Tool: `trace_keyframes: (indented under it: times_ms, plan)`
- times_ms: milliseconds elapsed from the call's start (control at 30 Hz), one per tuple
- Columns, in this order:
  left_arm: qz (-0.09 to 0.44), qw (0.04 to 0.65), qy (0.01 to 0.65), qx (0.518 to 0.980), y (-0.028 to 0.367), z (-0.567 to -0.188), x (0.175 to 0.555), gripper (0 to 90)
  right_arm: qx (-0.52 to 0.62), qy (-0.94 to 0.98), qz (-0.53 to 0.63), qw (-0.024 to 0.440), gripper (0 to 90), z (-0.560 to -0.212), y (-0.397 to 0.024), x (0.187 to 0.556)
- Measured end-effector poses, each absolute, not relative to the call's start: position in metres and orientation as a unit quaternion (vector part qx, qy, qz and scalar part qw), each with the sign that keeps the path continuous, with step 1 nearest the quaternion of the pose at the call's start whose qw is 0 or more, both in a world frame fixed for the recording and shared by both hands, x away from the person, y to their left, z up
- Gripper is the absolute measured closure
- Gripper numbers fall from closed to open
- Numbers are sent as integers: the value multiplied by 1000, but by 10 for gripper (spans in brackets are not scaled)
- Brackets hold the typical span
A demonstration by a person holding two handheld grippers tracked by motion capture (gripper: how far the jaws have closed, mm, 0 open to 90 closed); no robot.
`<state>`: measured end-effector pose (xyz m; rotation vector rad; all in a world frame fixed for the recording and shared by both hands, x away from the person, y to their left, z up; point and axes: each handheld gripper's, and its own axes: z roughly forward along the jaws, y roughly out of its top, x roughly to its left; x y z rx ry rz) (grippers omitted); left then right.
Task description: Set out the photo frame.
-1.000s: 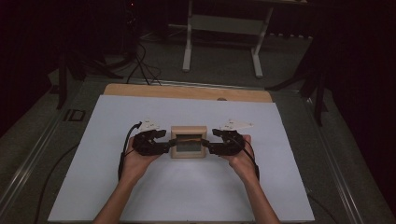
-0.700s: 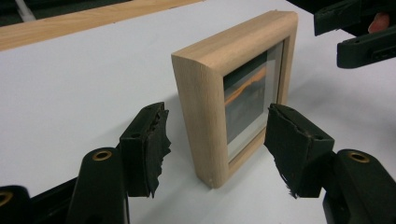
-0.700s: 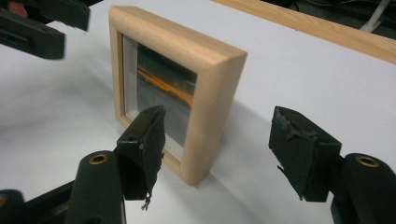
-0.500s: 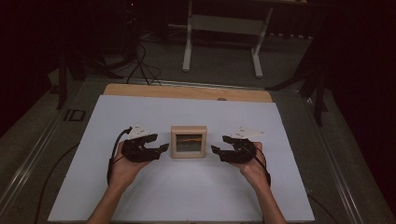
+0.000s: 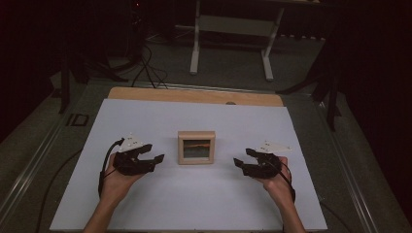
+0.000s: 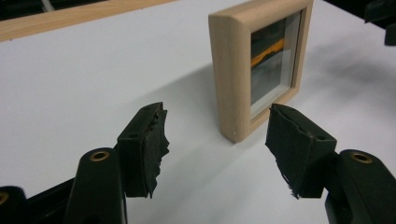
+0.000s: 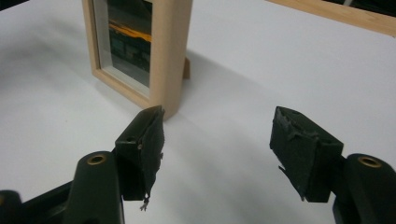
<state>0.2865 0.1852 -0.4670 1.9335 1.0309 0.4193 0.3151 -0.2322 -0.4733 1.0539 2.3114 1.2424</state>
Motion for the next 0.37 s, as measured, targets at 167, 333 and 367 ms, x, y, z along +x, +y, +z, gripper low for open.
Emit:
trace_keyframes:
  times_ms: [167, 333, 367]
  plan:
    - [174, 433, 420, 778, 195, -472, 279, 374, 375, 804, 433, 160, 344, -475, -241, 312]
    - [173, 430, 433, 773, 205, -478, 273, 374, 383, 798, 437, 162, 344, -478, -249, 308]
    - [173, 429, 434, 773, 207, -480, 272, 374, 384, 797, 437, 163, 344, -480, -250, 307]
